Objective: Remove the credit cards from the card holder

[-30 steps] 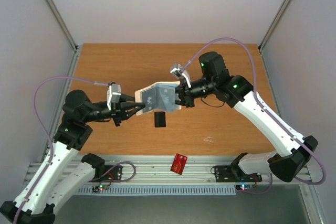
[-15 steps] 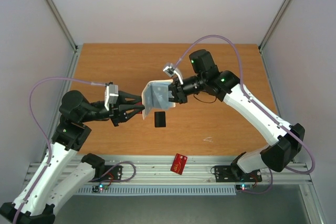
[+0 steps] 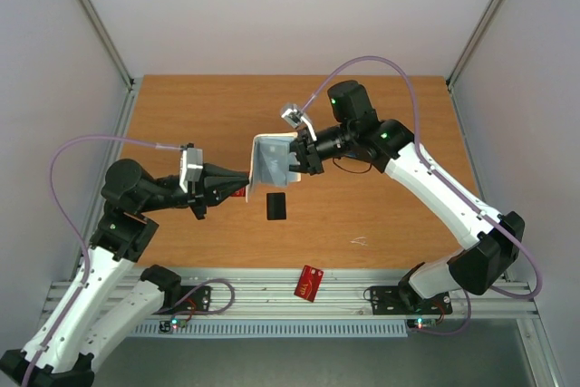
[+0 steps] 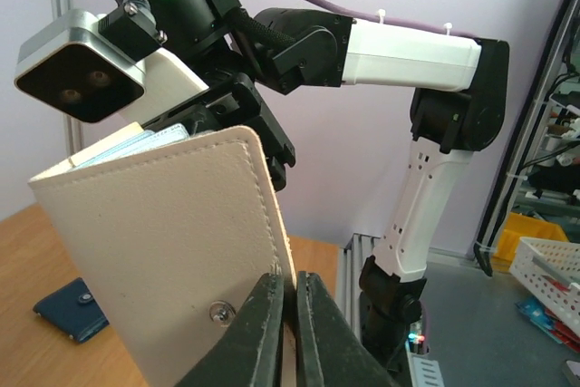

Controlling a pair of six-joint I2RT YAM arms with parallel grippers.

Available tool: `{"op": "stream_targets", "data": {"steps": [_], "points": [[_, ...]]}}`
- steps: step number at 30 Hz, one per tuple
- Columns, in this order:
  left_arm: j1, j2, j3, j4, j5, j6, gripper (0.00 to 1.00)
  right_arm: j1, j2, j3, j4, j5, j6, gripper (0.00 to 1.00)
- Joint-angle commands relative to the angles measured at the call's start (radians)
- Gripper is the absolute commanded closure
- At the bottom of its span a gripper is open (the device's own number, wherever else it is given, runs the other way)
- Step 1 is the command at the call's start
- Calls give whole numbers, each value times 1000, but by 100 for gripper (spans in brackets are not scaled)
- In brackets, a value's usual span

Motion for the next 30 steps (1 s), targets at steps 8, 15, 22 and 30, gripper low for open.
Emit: {"op": "stream_targets", "data": {"steps": [8,15,22,30], "points": [[-34,55,-39,187,-84,-133,100,26,8,35,164,-83,92,98],[-41,73,-4,257,-149,-230,100,26,23,11,241,-105,133,97],[-11,21,3,57,-326,-156,100,14,-1,20,186,-120,99,97],[49,-38,-5,-178,-667,-73,96,-22,-68,-1,82,-93,44,97]]}}
